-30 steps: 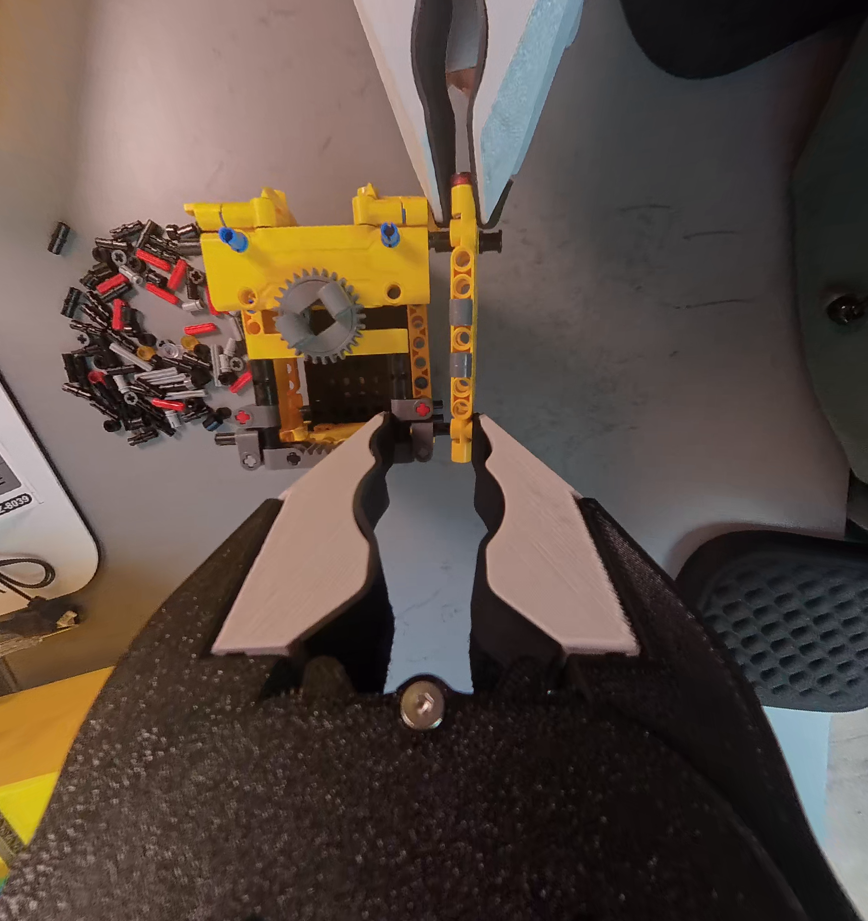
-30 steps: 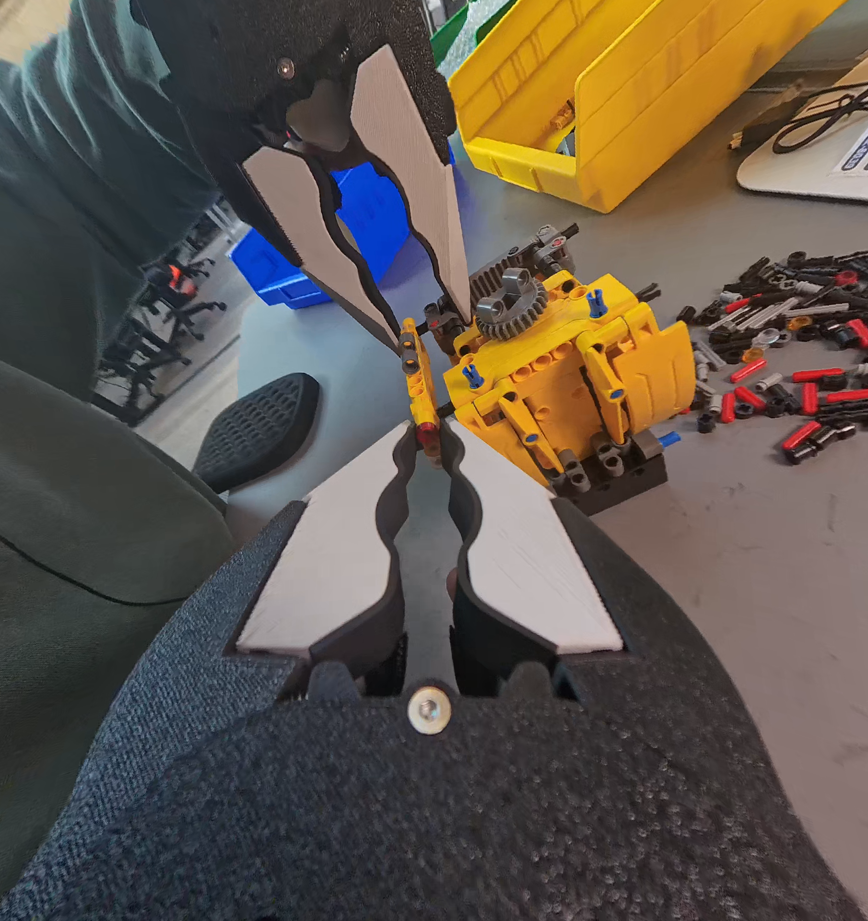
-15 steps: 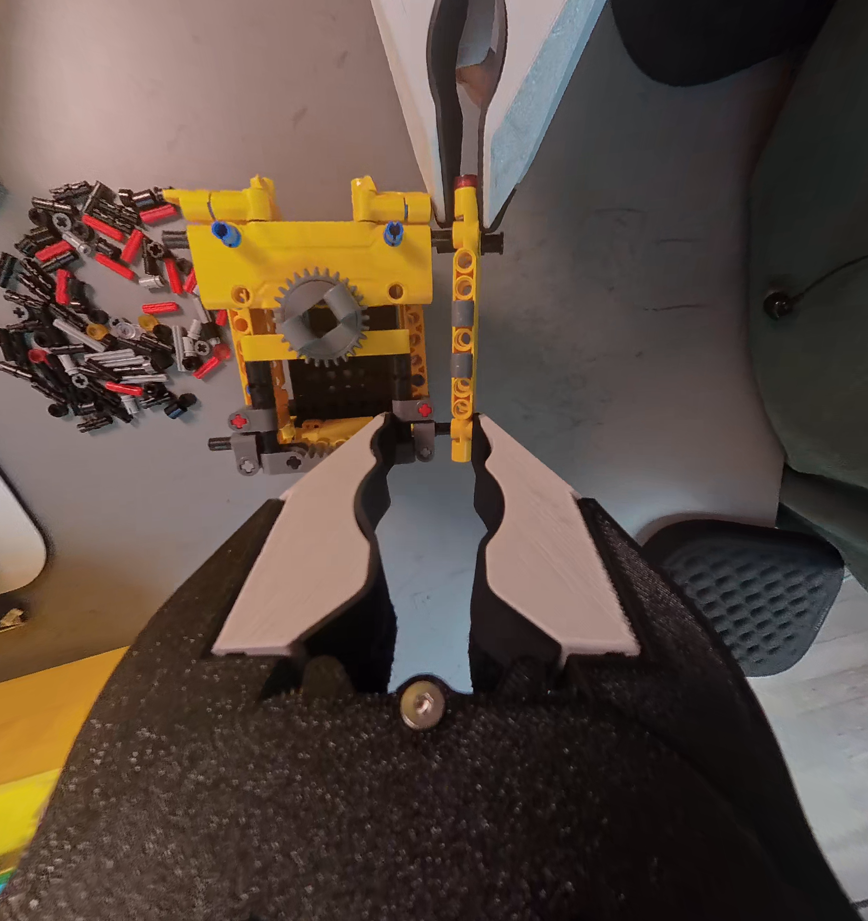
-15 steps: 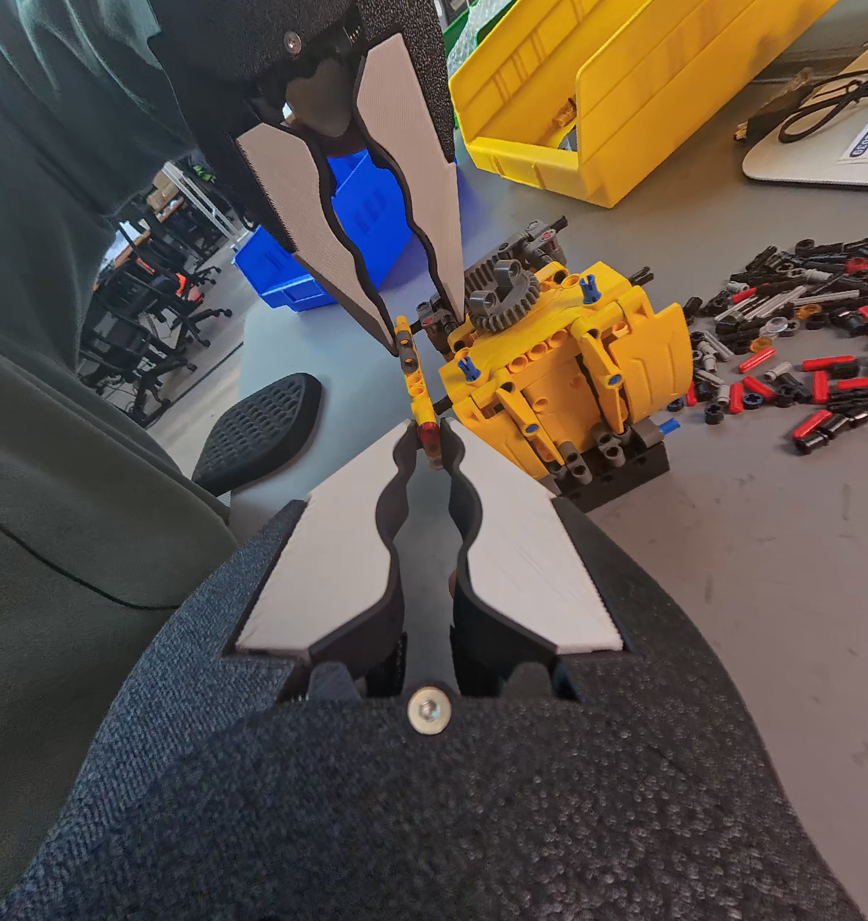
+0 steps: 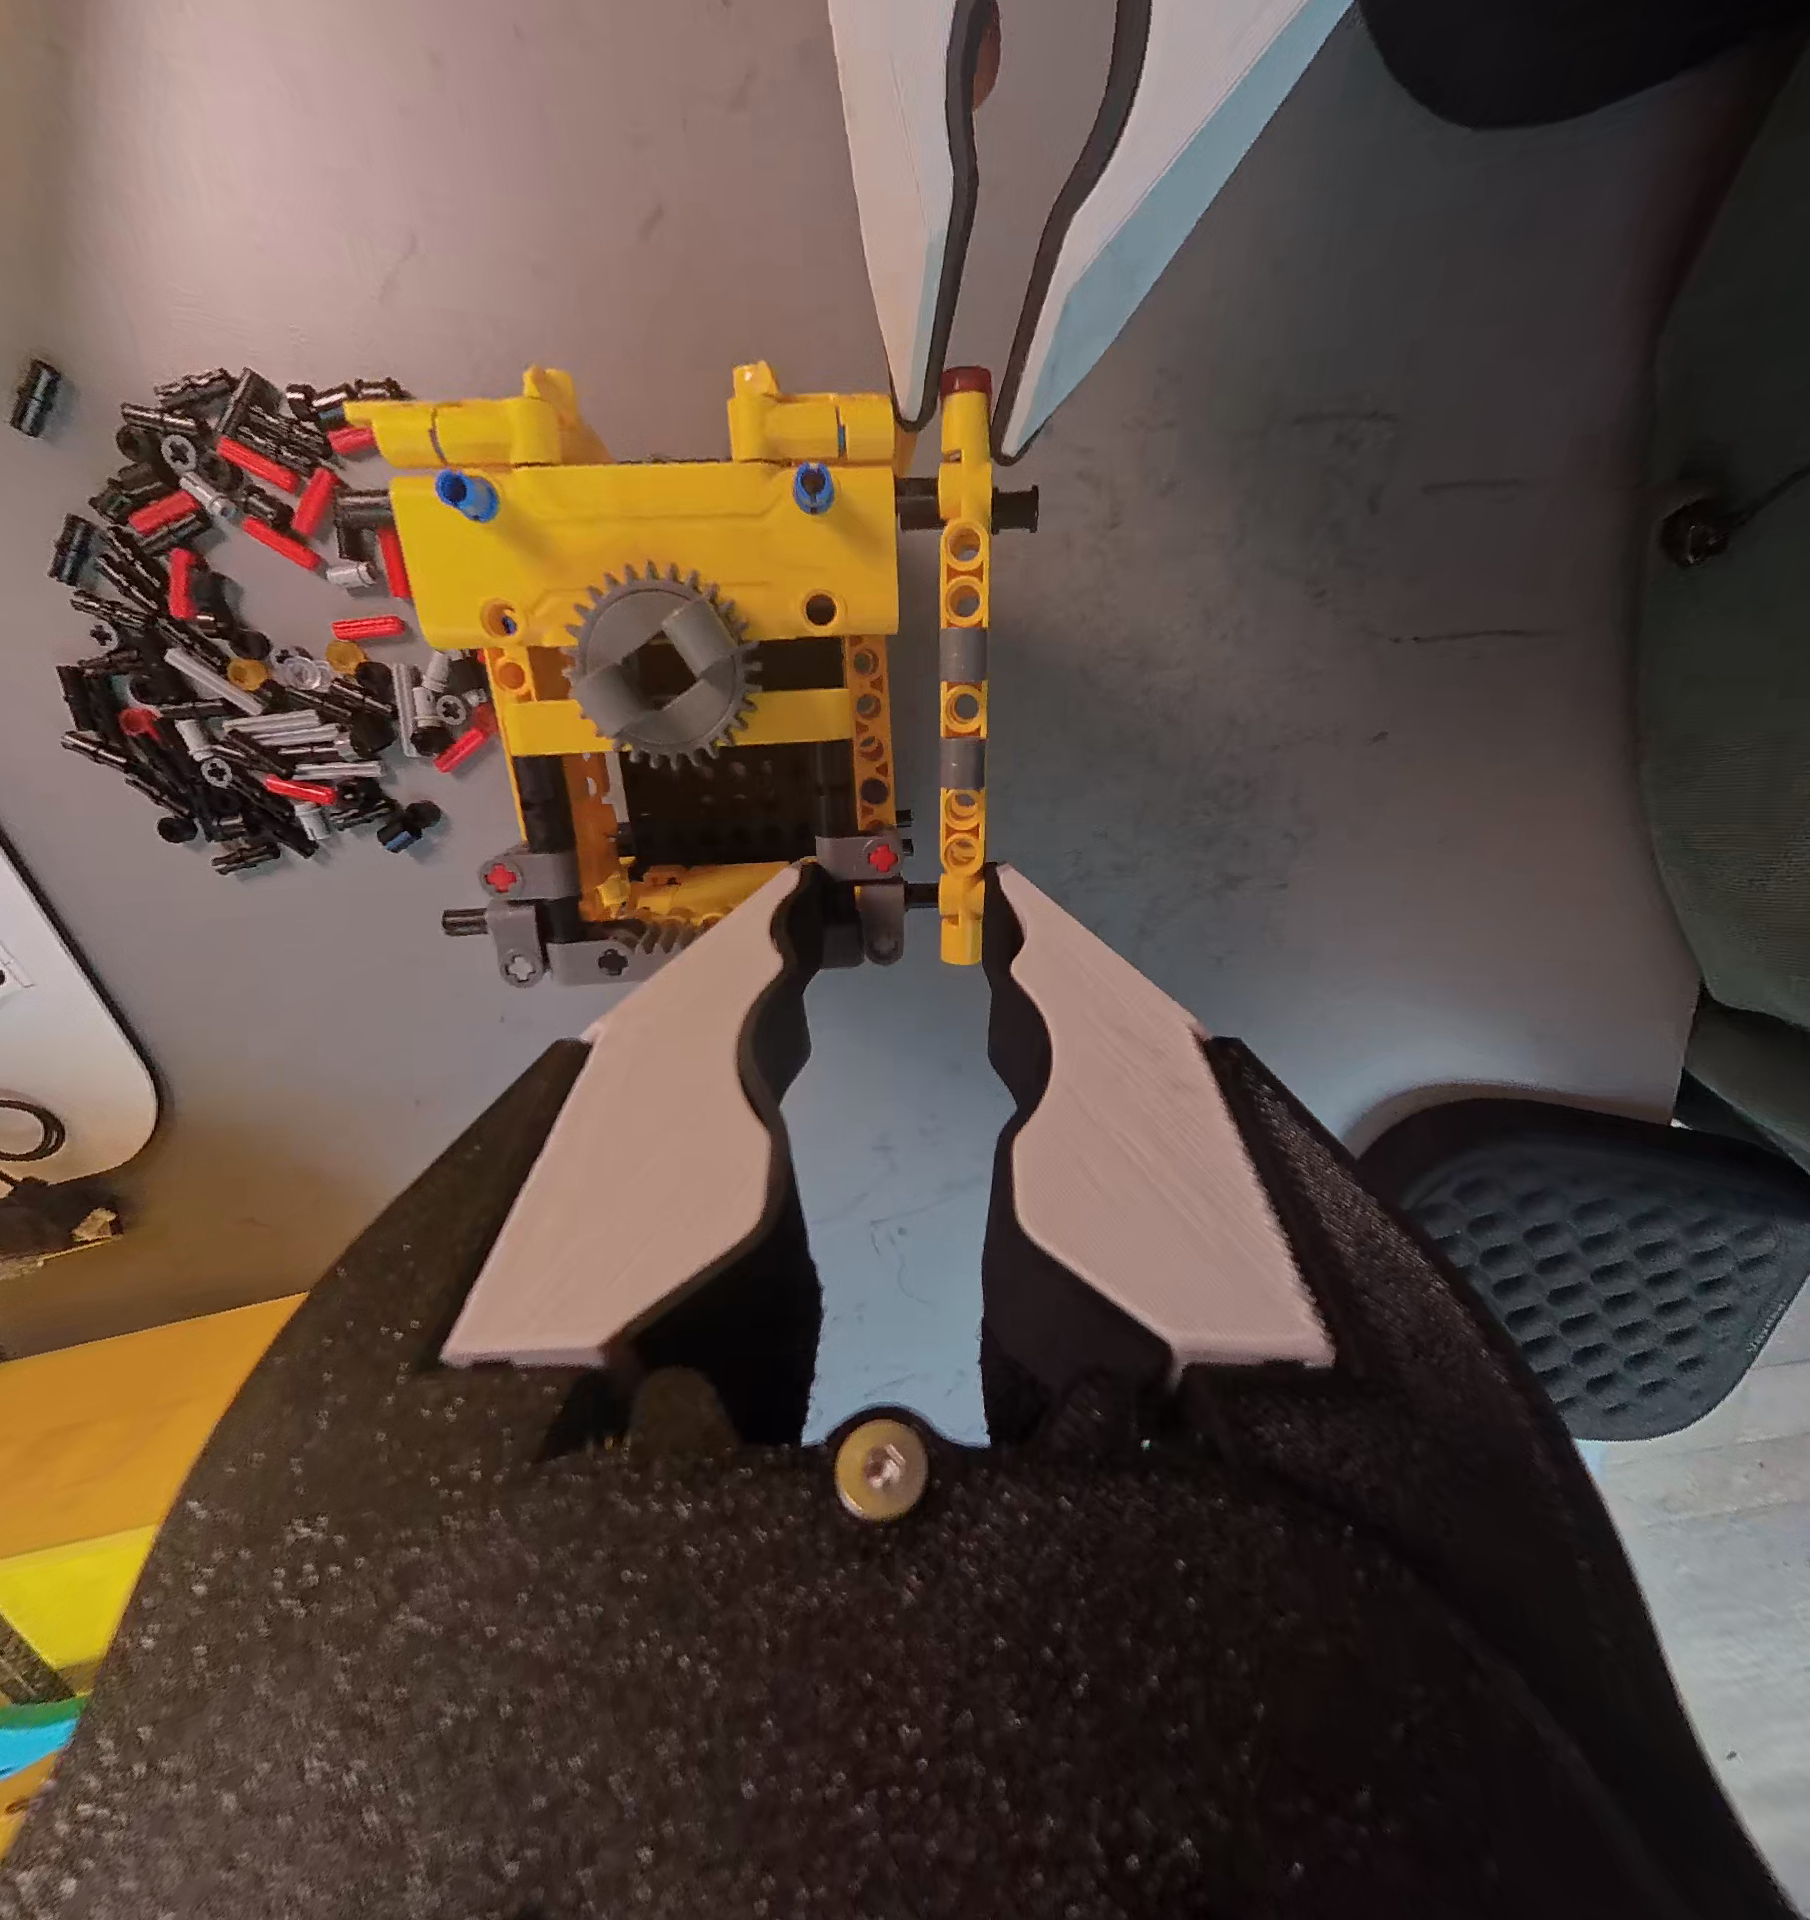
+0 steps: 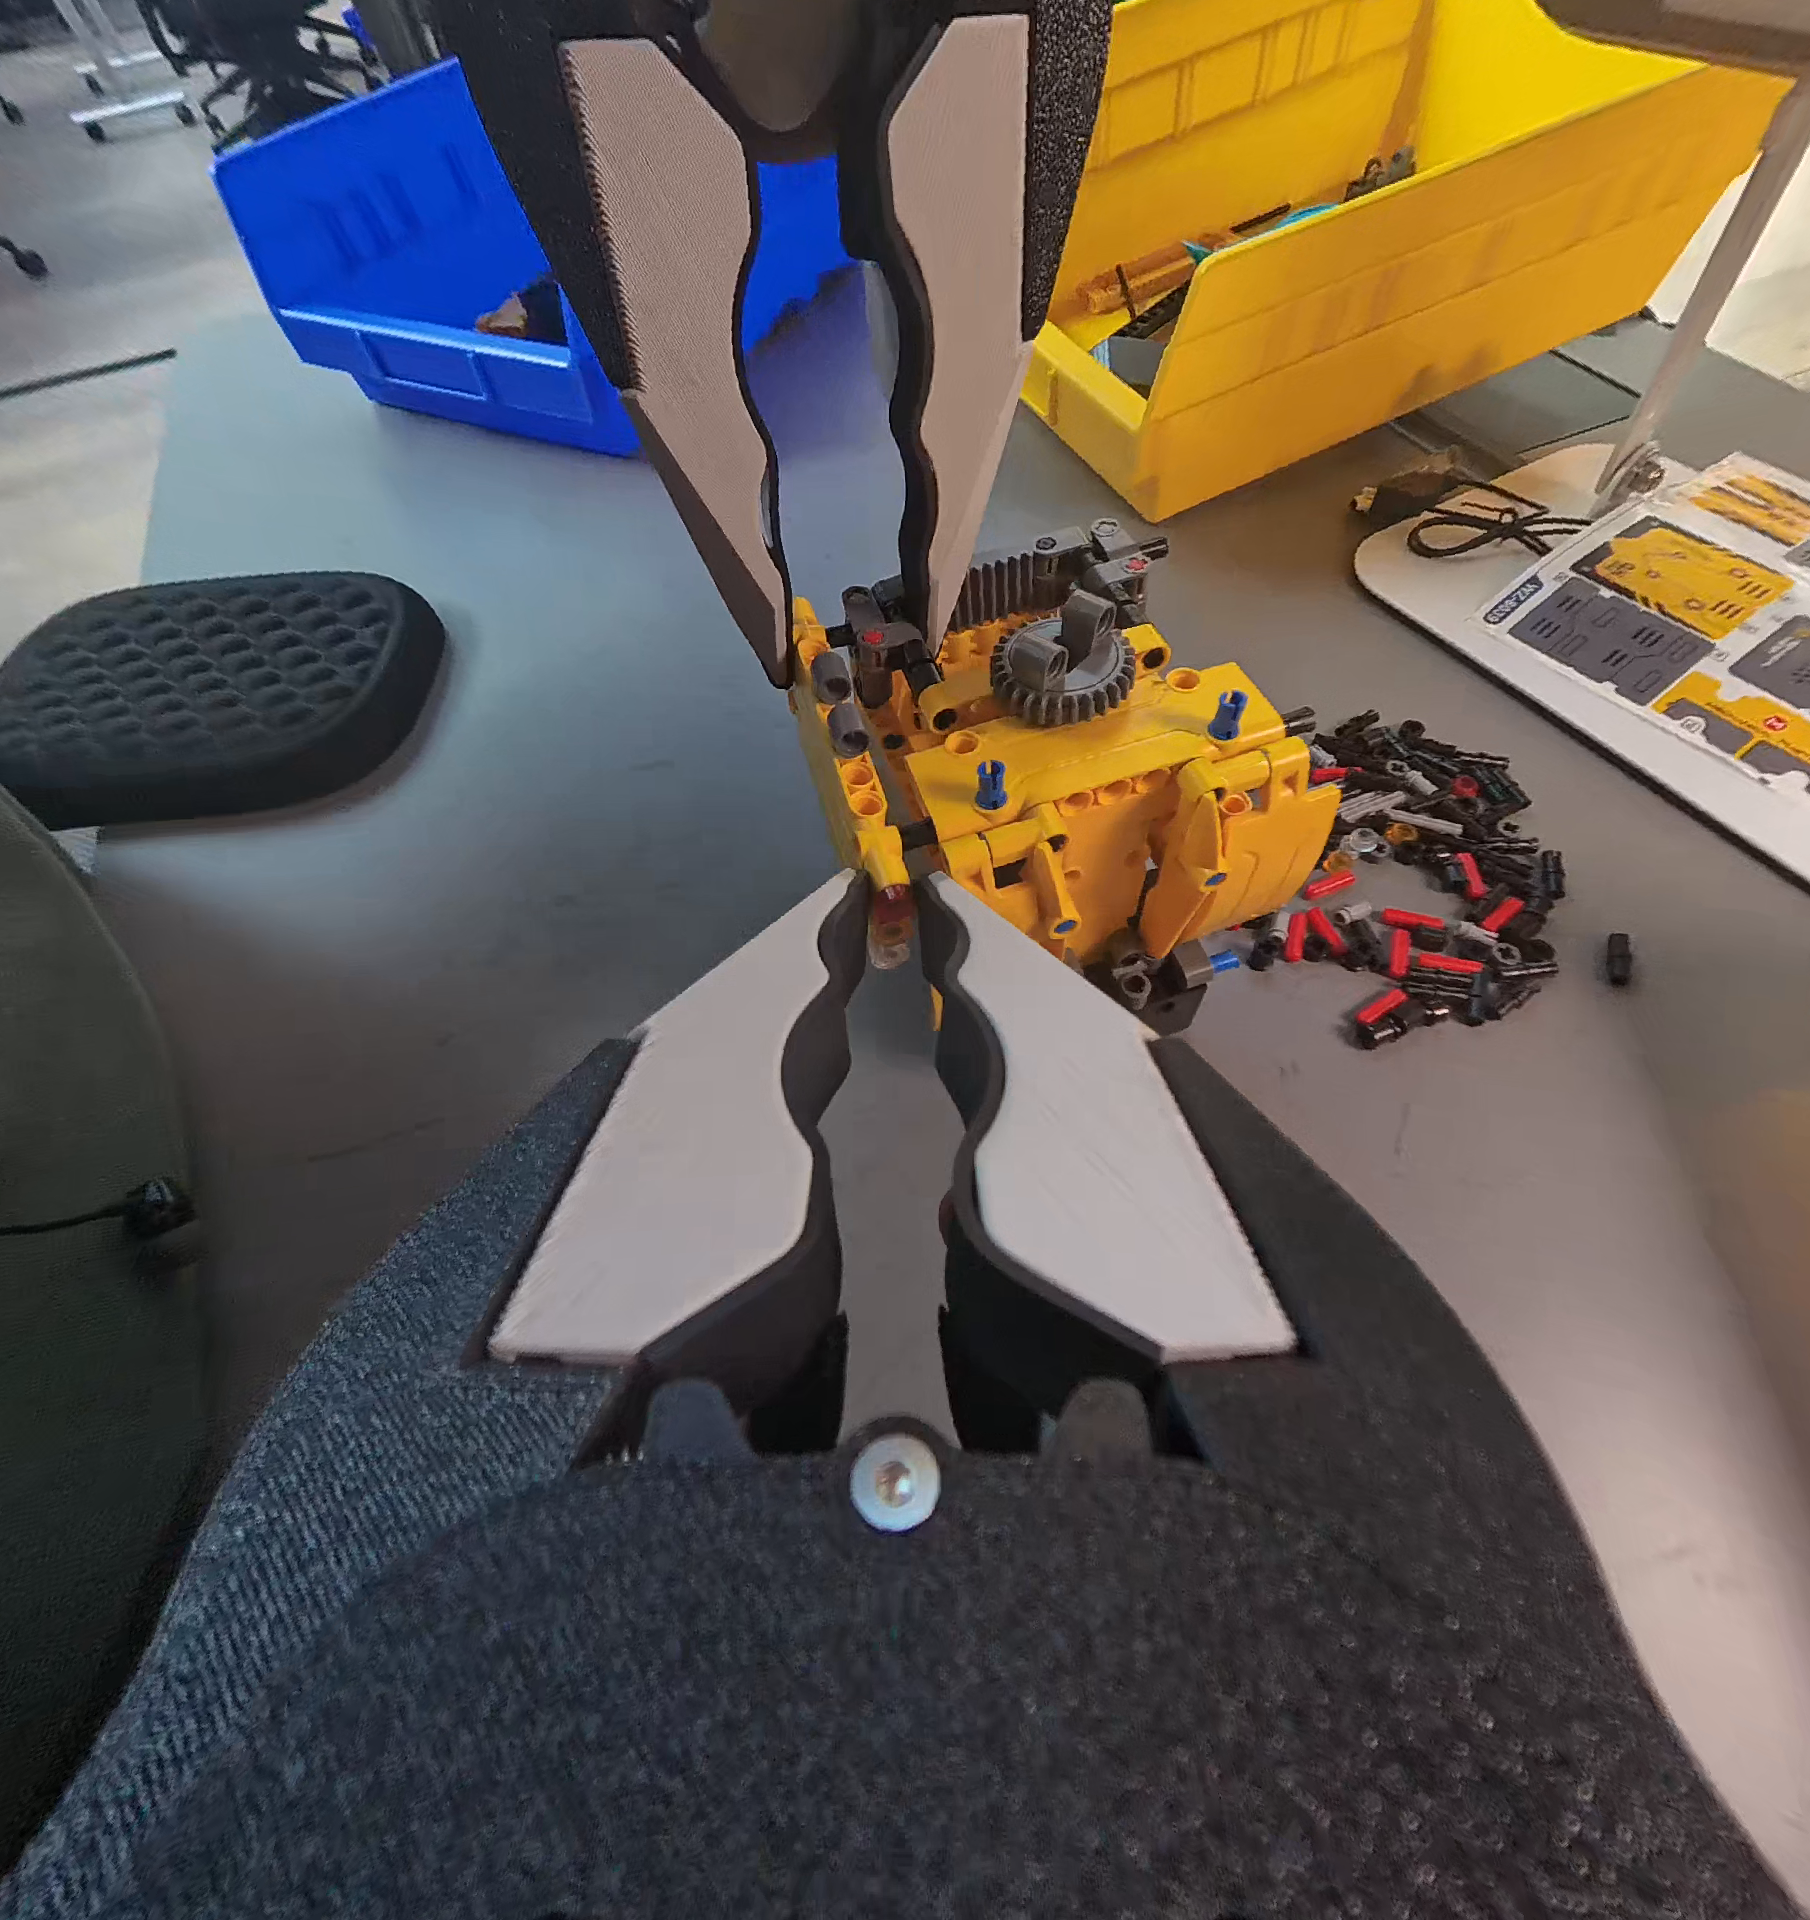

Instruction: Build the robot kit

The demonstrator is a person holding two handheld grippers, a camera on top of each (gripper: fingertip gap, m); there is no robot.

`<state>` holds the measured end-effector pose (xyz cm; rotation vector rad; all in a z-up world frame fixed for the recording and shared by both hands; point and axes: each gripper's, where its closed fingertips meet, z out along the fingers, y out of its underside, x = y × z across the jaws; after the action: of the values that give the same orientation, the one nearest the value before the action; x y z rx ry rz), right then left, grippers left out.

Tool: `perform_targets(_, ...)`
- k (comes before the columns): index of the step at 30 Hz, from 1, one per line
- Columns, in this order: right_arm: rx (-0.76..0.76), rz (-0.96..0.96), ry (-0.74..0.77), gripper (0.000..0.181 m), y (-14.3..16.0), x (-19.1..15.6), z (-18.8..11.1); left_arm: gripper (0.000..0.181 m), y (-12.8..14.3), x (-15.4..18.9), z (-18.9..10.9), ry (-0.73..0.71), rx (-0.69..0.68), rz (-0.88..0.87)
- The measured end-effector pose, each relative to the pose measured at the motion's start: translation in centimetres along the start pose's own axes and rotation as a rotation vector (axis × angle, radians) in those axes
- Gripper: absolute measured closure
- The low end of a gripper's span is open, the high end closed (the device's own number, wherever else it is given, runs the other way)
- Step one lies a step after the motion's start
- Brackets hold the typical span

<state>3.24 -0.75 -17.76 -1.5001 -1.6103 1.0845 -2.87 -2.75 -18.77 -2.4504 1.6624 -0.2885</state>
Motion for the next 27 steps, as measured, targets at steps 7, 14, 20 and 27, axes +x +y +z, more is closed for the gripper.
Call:
perform_targets(7,0.012,-0.228,0.103,0.172,-0.2,0.5,-0.1,0.151,-0.1,0.0,0.1,-0.049,0.027,0.016)
perform_targets(14,0.039,-0.283,0.127,0.171,-0.3,1.2,0.0,0.15,-0.2,-0.1,0.1,-0.051,0.045,0.018)
perform_targets(20,-0.005,-0.326,0.109,0.142,-0.7,2.0,-0.3,0.15,-0.3,0.0,0.1,-0.042,0.053,0.009)
perform_targets(27,-0.033,-0.248,-0.132,0.141,-0.5,1.4,0.8,0.151,-0.3,0.1,0.2,-0.053,0.065,0.025)
